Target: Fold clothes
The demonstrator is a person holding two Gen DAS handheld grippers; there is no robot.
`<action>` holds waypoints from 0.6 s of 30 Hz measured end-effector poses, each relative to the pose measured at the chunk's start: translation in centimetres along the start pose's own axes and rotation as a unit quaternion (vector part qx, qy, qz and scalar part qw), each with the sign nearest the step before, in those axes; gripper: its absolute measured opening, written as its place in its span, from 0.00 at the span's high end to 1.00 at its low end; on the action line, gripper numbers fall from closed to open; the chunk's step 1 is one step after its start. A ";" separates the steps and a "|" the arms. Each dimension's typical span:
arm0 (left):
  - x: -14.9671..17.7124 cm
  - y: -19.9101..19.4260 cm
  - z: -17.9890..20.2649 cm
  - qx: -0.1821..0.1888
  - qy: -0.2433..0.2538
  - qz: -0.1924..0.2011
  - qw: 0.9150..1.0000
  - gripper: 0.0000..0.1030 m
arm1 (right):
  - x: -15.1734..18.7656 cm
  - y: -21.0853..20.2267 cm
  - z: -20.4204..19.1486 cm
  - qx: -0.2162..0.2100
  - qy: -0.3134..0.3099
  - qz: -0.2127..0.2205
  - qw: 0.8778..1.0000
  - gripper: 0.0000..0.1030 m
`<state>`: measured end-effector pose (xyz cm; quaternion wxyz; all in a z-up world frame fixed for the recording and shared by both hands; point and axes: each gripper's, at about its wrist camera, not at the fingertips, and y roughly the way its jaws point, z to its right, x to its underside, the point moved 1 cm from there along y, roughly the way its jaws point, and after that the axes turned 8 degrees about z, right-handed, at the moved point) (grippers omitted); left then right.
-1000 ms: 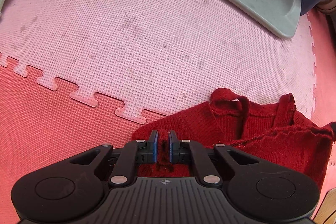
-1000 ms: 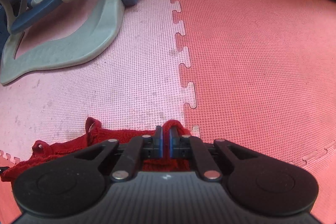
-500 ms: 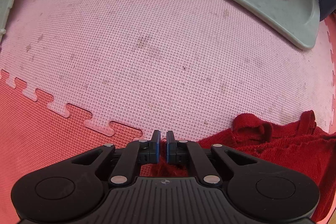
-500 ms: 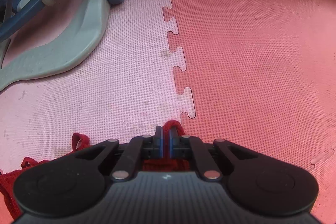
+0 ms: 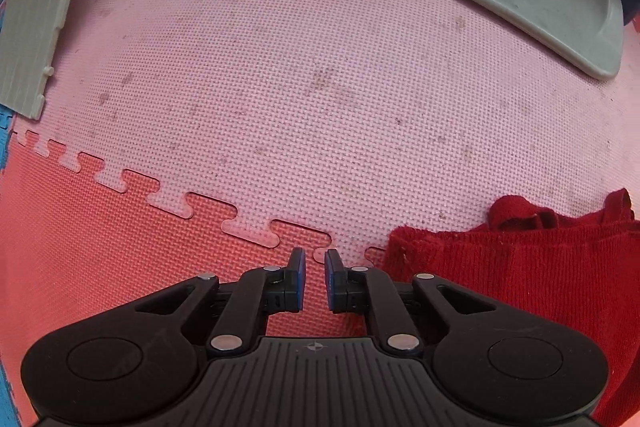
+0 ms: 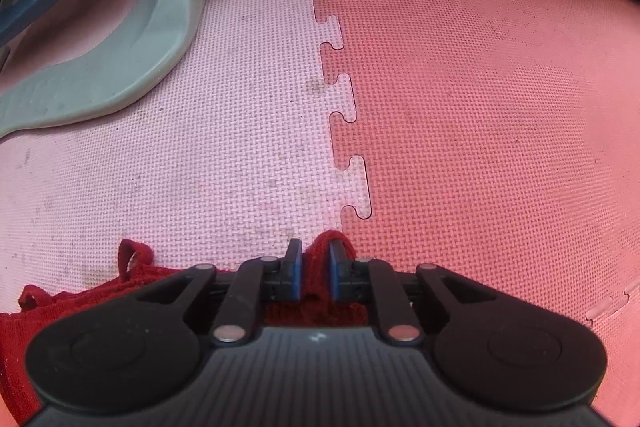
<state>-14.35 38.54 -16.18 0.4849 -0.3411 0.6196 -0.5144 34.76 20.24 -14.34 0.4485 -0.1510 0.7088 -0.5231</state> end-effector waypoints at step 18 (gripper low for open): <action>2.8 3.1 0.4 0.032 -0.015 -0.015 0.999 0.84 | 2.9 -1.0 3.0 0.003 -0.094 -0.012 0.995 0.49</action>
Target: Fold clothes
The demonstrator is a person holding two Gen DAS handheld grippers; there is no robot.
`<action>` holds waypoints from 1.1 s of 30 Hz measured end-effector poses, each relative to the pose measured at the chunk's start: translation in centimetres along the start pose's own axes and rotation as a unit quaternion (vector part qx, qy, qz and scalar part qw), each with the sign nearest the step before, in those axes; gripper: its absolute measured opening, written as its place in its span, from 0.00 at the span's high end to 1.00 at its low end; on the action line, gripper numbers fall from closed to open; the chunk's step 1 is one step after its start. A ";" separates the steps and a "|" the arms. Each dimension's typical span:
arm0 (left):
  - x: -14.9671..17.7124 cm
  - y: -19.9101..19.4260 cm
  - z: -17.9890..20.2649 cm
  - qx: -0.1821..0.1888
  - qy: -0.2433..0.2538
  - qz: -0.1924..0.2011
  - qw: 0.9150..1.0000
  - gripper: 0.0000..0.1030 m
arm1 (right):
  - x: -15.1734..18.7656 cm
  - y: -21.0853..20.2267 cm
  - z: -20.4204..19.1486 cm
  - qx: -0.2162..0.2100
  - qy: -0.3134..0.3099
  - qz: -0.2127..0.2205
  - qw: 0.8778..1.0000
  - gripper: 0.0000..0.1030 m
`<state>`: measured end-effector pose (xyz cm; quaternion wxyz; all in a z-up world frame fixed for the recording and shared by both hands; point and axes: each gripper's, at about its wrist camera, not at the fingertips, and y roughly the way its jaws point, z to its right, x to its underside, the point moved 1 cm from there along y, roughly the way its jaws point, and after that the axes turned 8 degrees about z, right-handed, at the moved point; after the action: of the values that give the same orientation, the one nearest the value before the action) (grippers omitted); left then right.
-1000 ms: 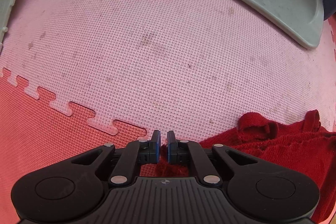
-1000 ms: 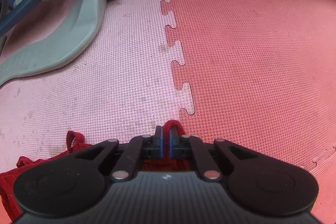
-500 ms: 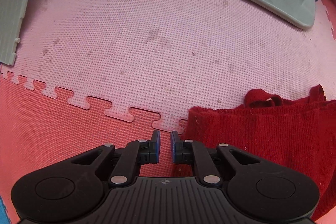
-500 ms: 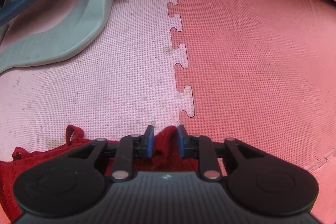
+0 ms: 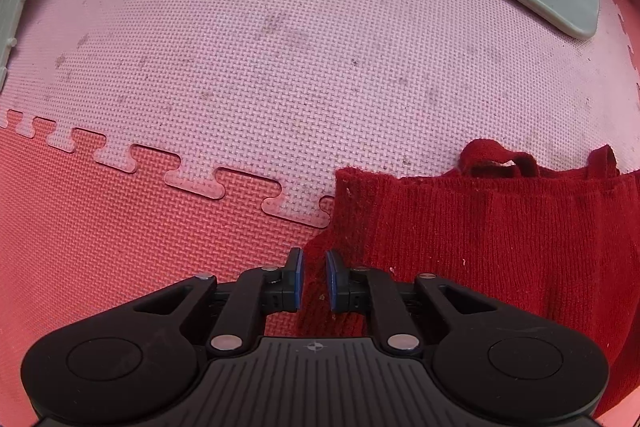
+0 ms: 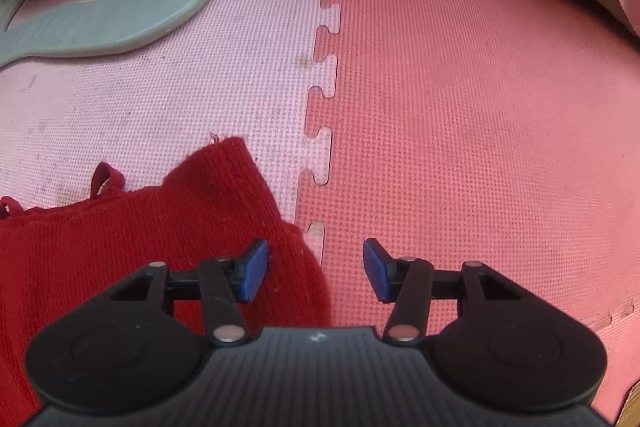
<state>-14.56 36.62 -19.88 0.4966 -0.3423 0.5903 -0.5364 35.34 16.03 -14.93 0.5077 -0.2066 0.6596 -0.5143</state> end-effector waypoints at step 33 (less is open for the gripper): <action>9.9 -6.1 5.6 0.025 0.063 -0.027 0.997 0.83 | 4.0 -5.4 0.2 0.035 -0.063 -0.013 0.997 0.40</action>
<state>-12.66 24.49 -15.78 0.4522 -0.3113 0.5969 -0.5851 32.53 10.67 -11.99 0.5490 -0.2293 0.6050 -0.5291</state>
